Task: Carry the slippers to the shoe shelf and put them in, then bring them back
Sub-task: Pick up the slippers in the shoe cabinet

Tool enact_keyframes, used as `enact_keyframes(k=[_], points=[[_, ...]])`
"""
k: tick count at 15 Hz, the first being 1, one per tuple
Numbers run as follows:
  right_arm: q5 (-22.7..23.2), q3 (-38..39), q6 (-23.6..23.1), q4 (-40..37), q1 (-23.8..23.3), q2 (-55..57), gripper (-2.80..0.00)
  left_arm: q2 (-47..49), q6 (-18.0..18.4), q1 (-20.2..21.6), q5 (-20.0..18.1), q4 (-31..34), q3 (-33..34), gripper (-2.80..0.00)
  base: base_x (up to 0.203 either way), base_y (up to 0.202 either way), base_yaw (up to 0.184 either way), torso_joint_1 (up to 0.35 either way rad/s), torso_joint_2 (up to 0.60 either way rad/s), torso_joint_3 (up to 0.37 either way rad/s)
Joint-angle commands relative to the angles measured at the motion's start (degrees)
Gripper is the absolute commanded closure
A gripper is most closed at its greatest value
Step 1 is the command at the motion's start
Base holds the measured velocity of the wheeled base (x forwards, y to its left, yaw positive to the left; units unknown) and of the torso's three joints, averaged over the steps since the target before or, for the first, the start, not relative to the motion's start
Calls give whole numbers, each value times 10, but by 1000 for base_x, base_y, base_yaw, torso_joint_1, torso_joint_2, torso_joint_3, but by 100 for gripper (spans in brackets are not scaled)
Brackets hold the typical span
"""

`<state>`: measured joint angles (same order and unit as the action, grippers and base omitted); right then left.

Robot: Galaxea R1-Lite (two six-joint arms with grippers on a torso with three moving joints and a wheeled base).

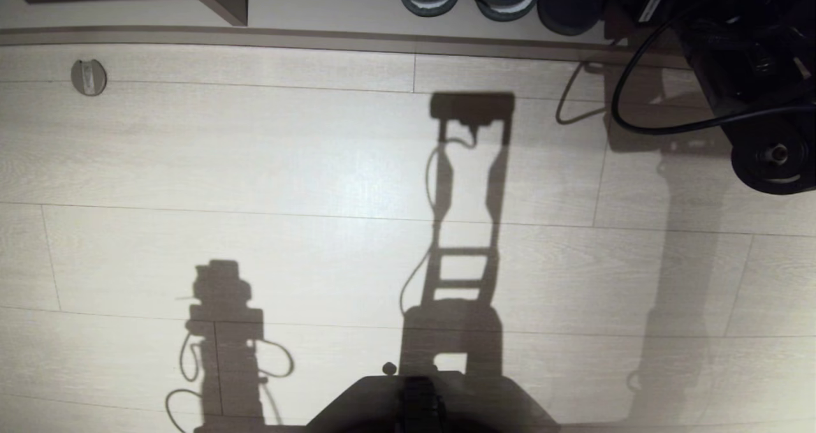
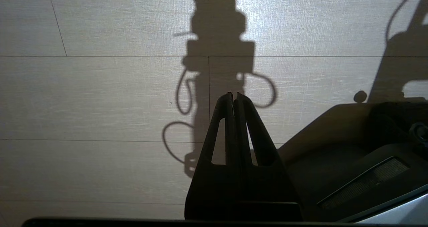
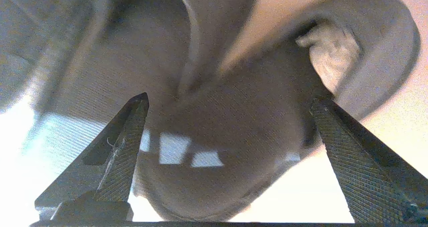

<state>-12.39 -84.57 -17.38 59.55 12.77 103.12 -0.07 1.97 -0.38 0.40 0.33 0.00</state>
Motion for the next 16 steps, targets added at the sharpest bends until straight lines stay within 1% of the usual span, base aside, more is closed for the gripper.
enact_keyframes(k=[1, 3, 4, 6, 8, 11, 14, 16], points=[[-2, 2, -1, 3, -2, -4, -280, 1, 0, -1, 0, -1, 1, 0, 0, 0, 0, 0, 0, 0], [-2, 3, -3, 4, -8, -5, -280, 1, 0, 0, 0, 0, 1, 0, 0, 0, 0, 0, 0, 0], [-2, 7, -7, 4, -26, -9, -280, 1, 0, -1, 0, 0, 1, 0, 0, 0, 0, 0, 0, 0], [-2, 19, -9, 3, -31, -17, -280, 1, 0, 0, 0, 0, 1, 0, 0, 0, 0, 0, 0, 0], [0, 55, -8, 5, -46, -30, -280, 1, 2, 0, 0, 0, 1, 0, 0, 0, 0, 0, 0, 0], [1, 62, -8, 5, -74, -37, -280, 1, 3, 0, 0, 0, 1, 0, 0, 0, 0, 0, 0, 0], [3, 66, -10, 1, -88, -50, -280, 1, 3, 0, 0, 1, 0, 0, 0, 0, 0, 0, 0, 0], [4, 78, -9, 1, -88, -55, -280, 1, 4, 0, 0, 1, 0, 0, 0, 0, 0, 0, 0, 0]])
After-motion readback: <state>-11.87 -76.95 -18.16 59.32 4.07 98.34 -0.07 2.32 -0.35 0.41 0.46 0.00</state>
